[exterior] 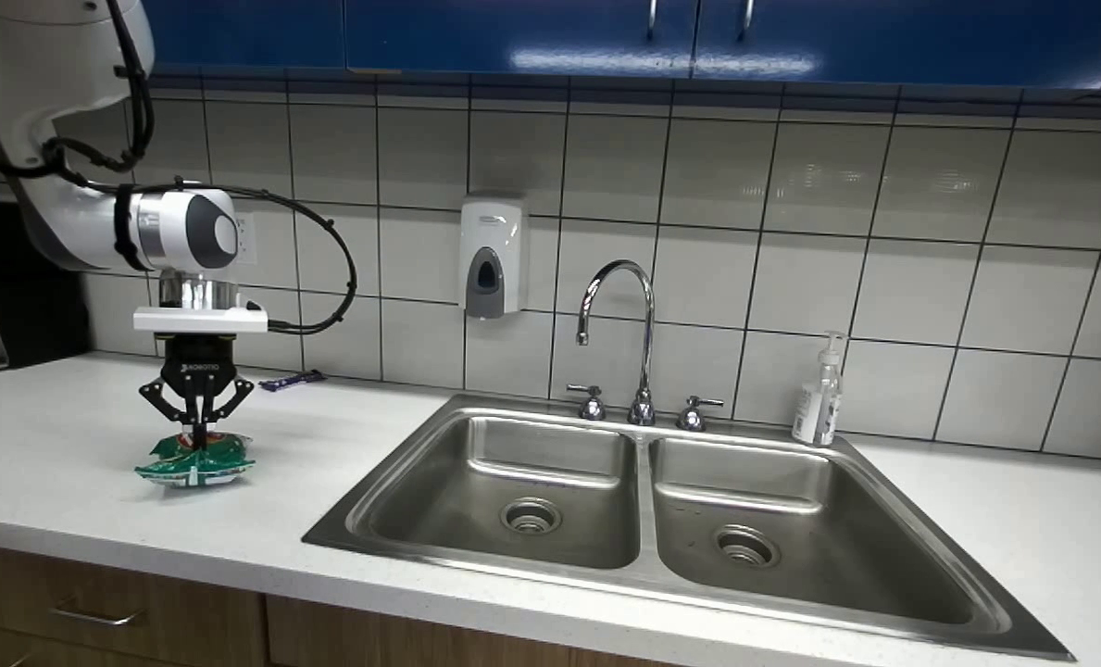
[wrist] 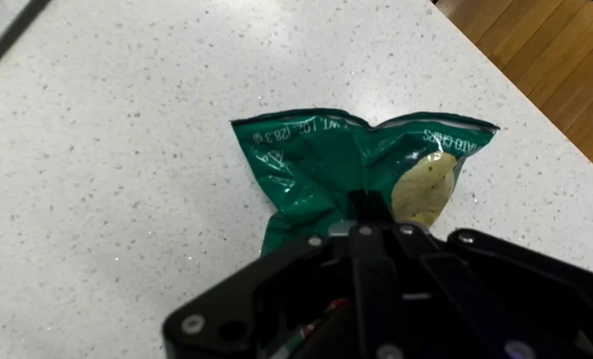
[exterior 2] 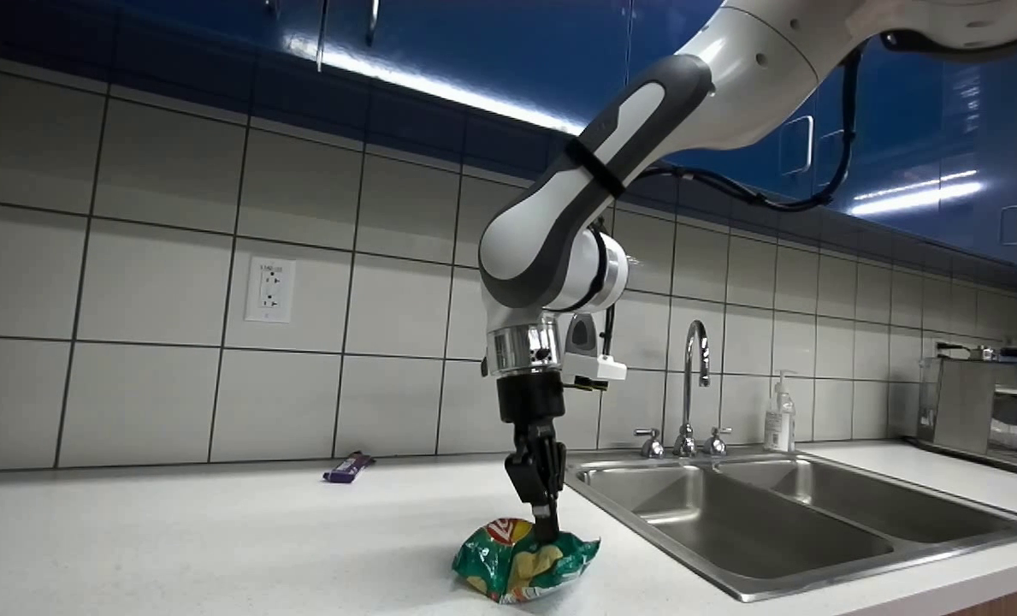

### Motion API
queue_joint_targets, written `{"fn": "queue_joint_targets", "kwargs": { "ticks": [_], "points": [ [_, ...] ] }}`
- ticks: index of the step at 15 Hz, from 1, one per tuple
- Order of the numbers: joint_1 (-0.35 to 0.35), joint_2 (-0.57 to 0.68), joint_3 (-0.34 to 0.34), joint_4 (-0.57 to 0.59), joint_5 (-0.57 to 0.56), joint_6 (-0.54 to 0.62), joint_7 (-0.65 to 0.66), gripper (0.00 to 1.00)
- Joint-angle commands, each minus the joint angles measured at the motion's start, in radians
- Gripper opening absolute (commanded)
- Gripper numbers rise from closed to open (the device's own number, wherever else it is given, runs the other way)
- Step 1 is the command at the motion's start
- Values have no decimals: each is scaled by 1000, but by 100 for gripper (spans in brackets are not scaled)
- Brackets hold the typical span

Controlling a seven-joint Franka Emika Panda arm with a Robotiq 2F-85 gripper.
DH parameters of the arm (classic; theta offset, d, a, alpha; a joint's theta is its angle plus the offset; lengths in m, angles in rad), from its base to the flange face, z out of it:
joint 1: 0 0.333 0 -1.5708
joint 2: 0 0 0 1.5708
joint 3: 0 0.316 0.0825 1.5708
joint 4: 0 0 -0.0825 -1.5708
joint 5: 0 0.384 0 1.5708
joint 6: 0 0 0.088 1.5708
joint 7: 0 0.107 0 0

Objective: Put the lays packet in the sink to the left

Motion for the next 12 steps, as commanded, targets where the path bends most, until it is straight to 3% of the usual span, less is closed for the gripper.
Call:
{"fn": "queue_joint_targets", "kwargs": {
  "ticks": [1, 12],
  "points": [
    [-16, -7, -4, 19, -22, -28, 42, 0],
    [-70, -139, -62, -21, -22, -22, 108, 0]
  ]
}}
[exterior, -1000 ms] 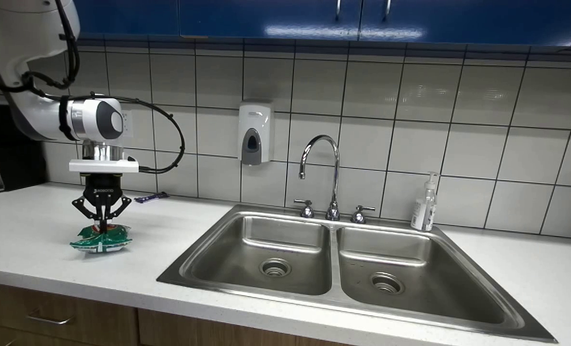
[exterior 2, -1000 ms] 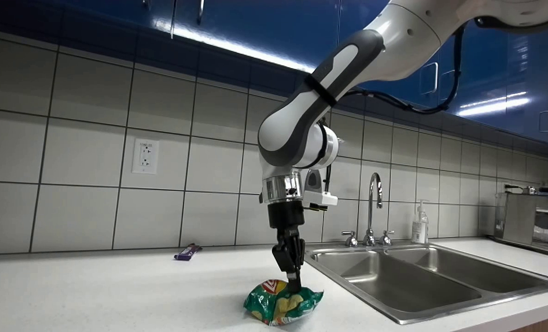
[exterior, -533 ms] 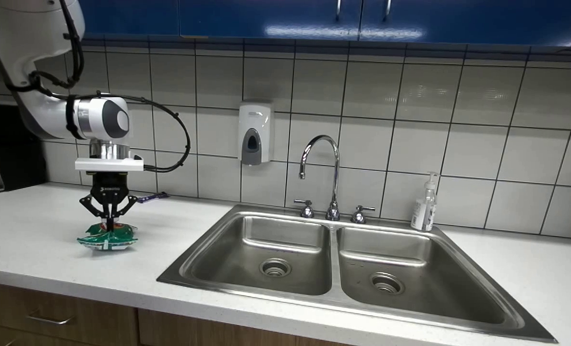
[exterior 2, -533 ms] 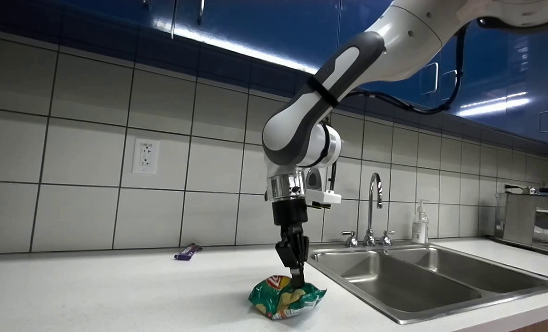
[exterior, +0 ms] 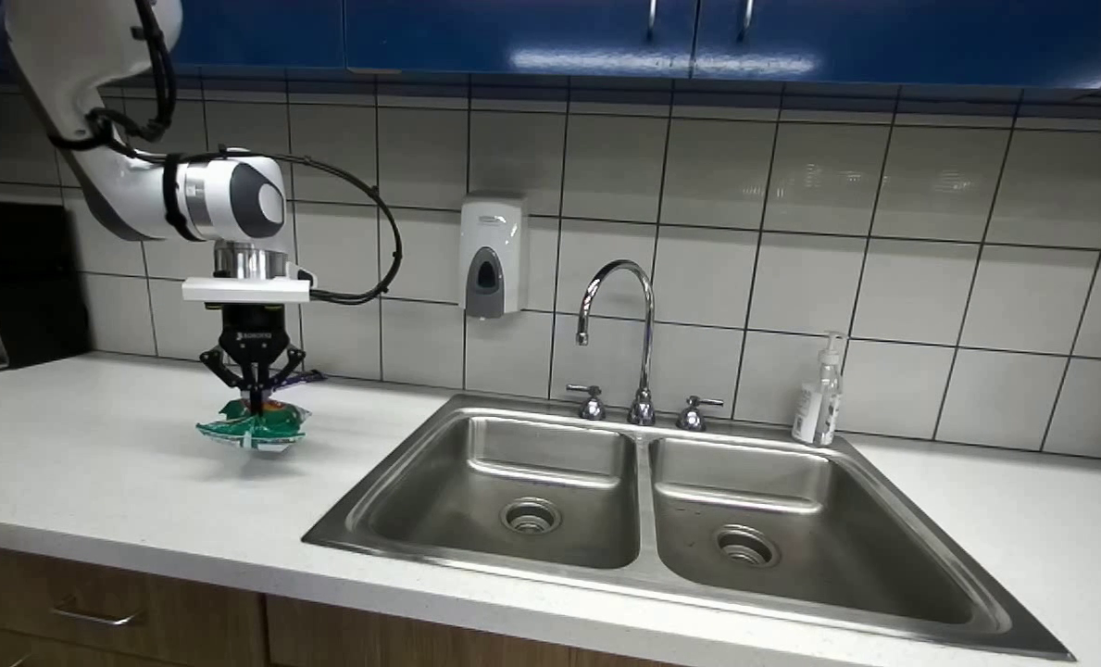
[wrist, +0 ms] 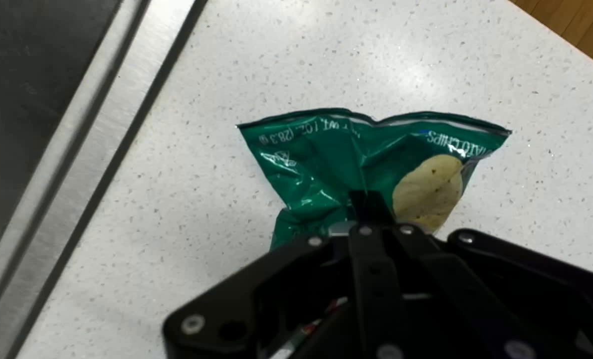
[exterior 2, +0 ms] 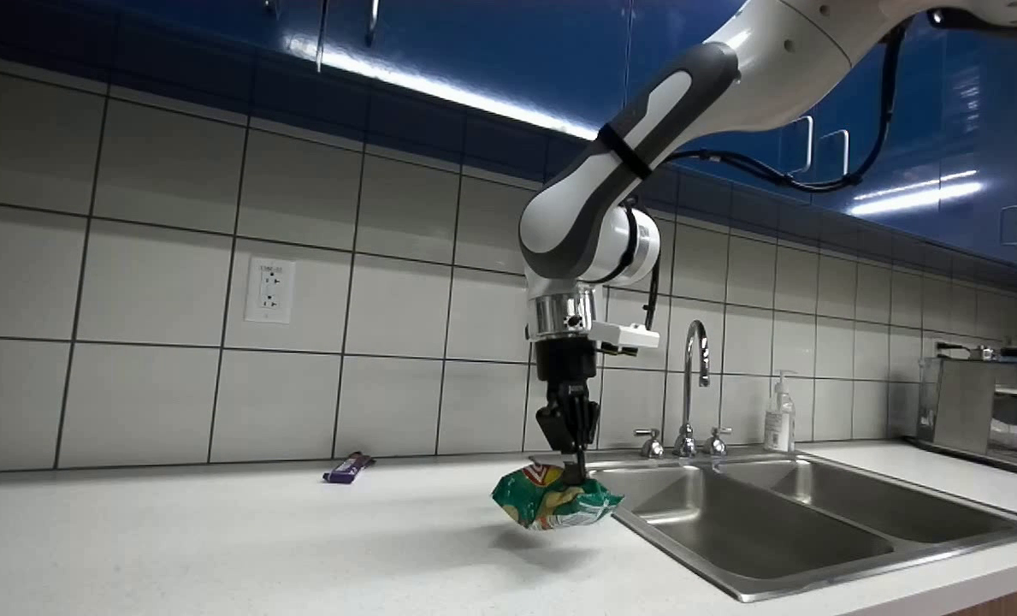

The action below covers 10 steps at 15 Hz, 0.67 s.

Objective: Put the lays packet in the sink to the left

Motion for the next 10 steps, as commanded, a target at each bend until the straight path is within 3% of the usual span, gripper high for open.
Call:
{"fn": "queue_joint_targets", "kwargs": {
  "ticks": [1, 10],
  "points": [
    [-12, -74, -4, -37, -23, -22, 62, 0],
    [-61, -194, -66, -171, -38, -22, 147, 0]
  ]
}}
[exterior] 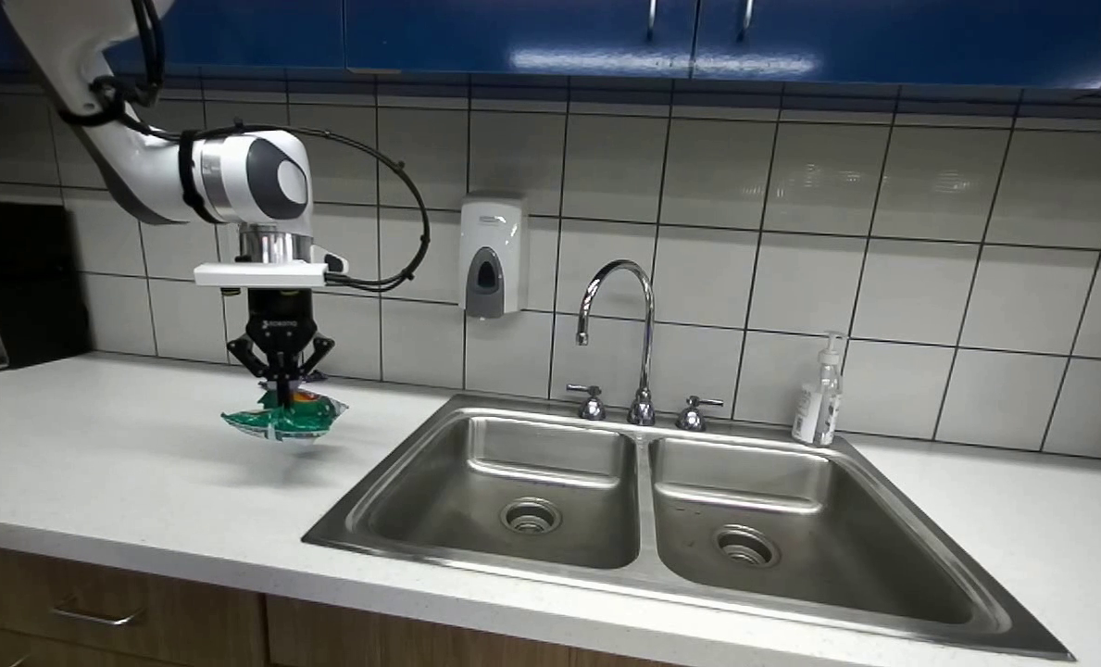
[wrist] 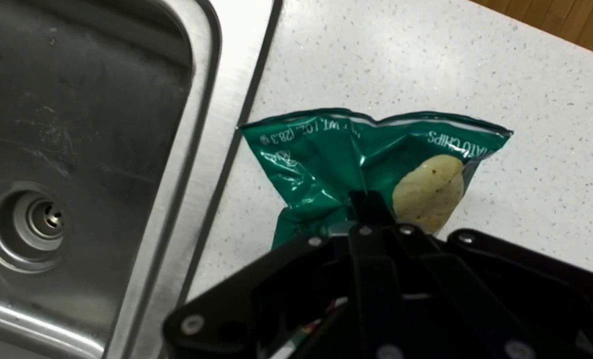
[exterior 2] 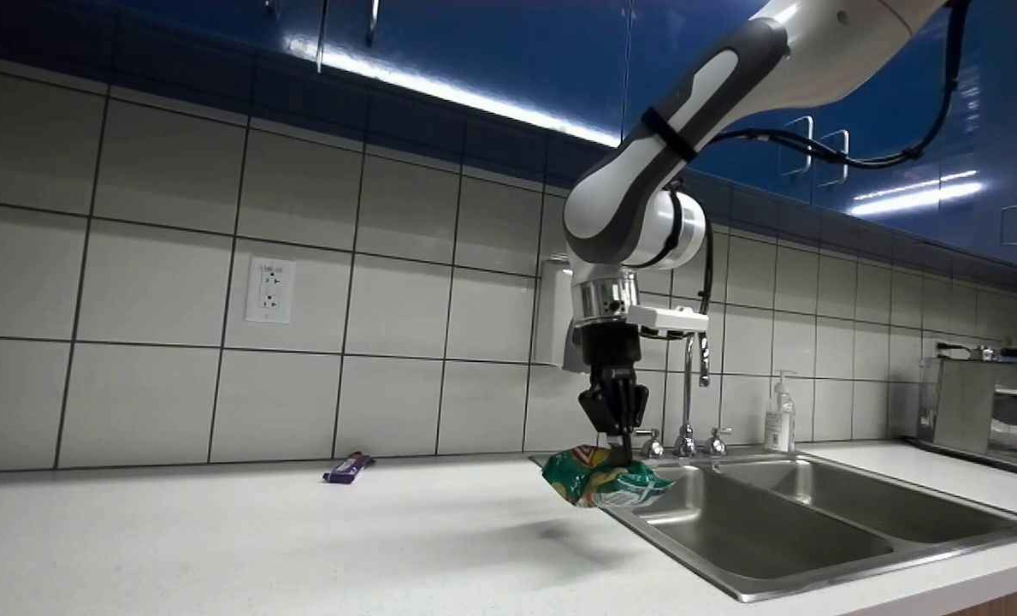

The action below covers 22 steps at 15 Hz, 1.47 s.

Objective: Put the lays packet in the sink to the left

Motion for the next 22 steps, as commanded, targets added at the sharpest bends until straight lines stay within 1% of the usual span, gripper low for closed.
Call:
{"fn": "queue_joint_targets", "kwargs": {
  "ticks": [1, 7, 12, 16, 22],
  "points": [
    [-34, -83, -17, -86, -39, -19, 55, 0],
    [-95, -141, -76, -171, -90, -31, 73, 0],
    [-154, -180, -130, -199, -139, -38, 72, 0],
    [-194, -188, -167, -202, -175, -36, 70, 0],
    [-247, -146, -217, -176, -236, 18, 69, 0]
  ]
}}
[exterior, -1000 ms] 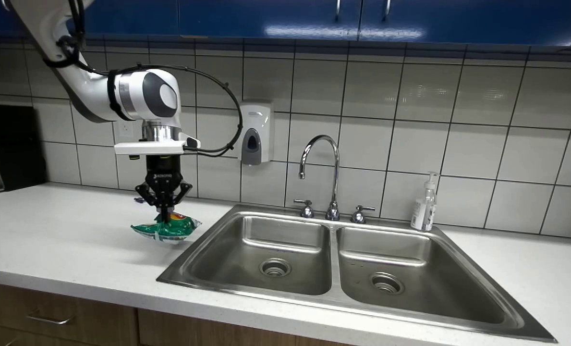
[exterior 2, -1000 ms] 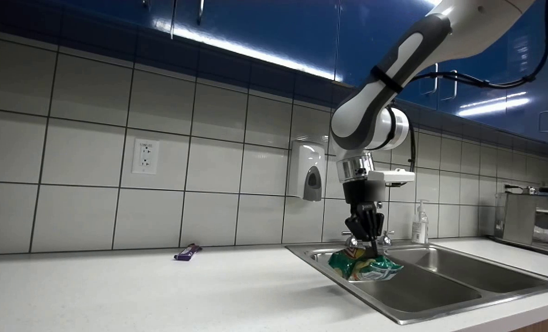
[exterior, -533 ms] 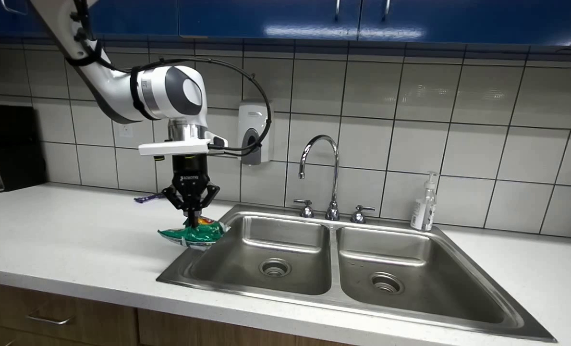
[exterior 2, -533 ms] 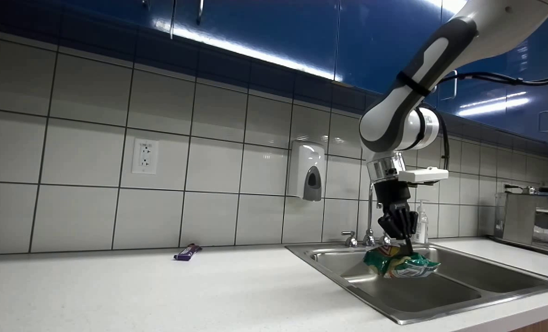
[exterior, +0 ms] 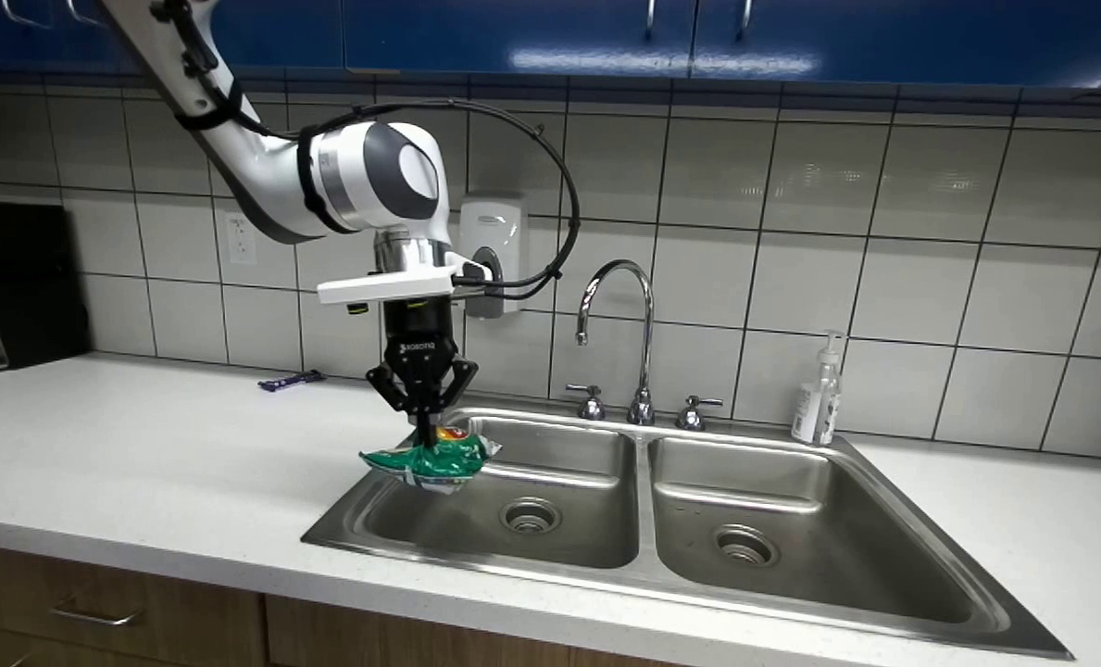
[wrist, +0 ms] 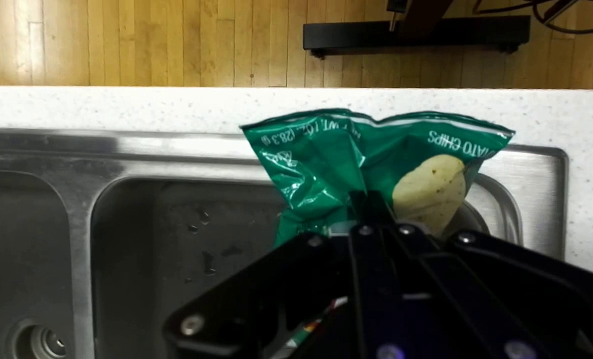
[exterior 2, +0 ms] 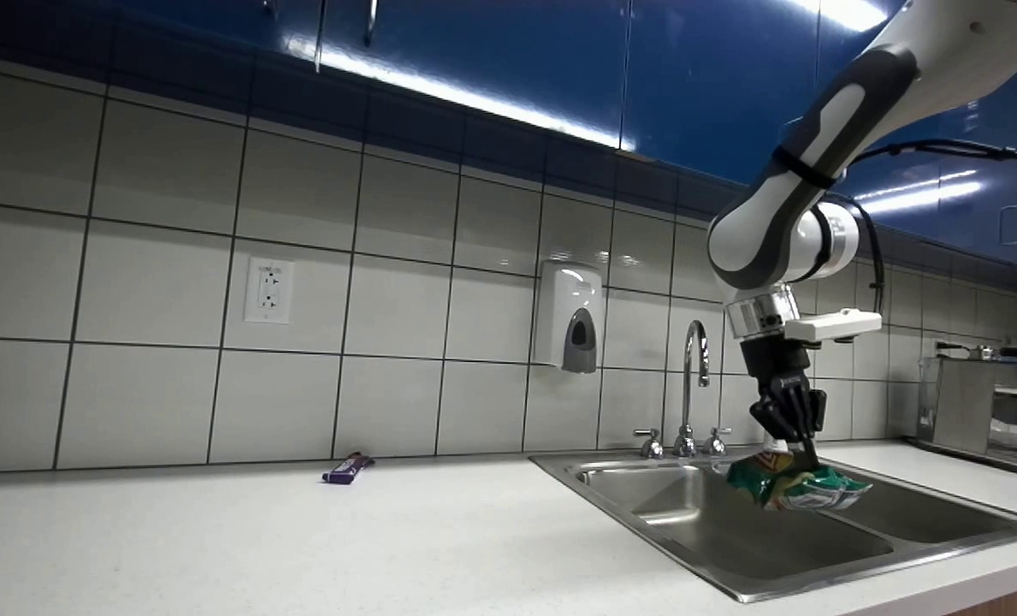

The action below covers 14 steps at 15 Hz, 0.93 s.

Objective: Put the lays packet in the sink to the left

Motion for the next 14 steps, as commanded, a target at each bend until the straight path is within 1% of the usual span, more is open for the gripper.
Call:
{"fn": "queue_joint_targets", "kwargs": {
  "ticks": [1, 6, 10, 14],
  "points": [
    [-36, 18, -16, 15, -53, 39, 21, 0],
    [-59, 95, -43, 55, -83, 127, 20, 0],
    [-66, 188, -55, 105, -70, 198, 15, 0],
    [-63, 290, -59, 159, -62, 246, 14, 0]
  ]
}}
